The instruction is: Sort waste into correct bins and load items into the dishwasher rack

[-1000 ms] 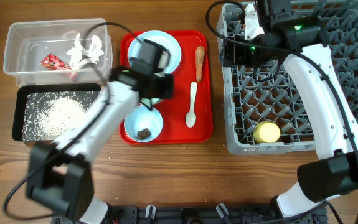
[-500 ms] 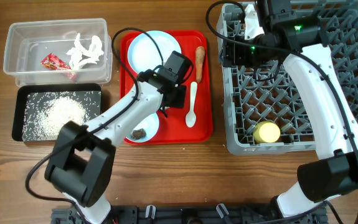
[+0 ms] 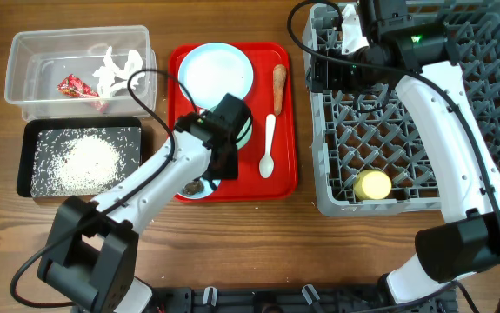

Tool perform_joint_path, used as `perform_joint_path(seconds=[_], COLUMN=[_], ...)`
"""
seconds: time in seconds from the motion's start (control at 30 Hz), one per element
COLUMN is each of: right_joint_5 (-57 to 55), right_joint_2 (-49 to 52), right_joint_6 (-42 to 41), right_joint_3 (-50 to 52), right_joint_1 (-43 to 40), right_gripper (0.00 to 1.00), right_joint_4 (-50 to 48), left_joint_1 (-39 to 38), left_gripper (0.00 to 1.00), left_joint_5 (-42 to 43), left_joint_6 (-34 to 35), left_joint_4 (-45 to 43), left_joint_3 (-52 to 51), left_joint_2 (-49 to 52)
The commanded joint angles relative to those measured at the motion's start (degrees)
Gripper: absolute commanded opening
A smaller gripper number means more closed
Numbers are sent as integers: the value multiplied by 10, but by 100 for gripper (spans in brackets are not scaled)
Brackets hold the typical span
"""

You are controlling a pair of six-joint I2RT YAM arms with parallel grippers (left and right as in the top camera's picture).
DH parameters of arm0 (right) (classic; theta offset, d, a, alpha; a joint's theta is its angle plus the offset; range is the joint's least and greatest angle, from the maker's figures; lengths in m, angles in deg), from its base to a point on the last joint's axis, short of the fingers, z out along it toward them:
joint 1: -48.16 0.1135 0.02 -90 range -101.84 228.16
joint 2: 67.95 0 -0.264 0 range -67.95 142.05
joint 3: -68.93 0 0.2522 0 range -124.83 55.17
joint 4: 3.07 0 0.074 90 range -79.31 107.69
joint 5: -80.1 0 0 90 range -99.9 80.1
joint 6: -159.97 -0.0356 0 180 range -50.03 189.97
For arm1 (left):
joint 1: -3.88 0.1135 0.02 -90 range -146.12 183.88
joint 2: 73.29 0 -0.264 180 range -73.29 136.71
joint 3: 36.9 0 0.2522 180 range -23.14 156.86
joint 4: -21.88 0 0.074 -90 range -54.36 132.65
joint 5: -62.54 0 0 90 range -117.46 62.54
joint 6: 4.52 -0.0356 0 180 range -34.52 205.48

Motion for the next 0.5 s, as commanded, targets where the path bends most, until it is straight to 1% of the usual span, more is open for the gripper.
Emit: perform_joint_path(seconds=[0.0, 0.03, 0.1, 0.13, 0.2, 0.33, 0.4, 0.47], right_joint_5=[-5, -5, -5, -5, -3, -2, -2, -2], right_joint_2=[7, 7, 7, 7, 7, 7, 7, 7], right_joint_6=[-1, -1, -1, -1, -1, -1, -1, -1], right_joint_3=[-7, -7, -7, -7, -7, -7, -7, -7], right_joint_1=[2, 2, 2, 2, 2, 2, 2, 2], right_gripper=[82, 82, 82, 82, 82, 82, 82, 82], right_joint_4=[-1, -1, -1, -1, -1, -1, -1, -1], left_joint_1=[-7, -8, -9, -9, -9, -8, -4, 9], left_gripper=[52, 50, 36, 22, 4, 4, 4, 4], left_joint_5=[19, 20, 20, 20, 20, 20, 27, 30], left_joint_6=[8, 9, 9, 9, 9, 9, 9, 8], left_joint_4=[-42, -53, -78, -82, -90, -90, -55, 5], left_joint_3=[-59, -70, -90, -92, -92, -84, -50, 12], left_joint_2=[3, 3, 3, 3, 3, 0, -7, -19])
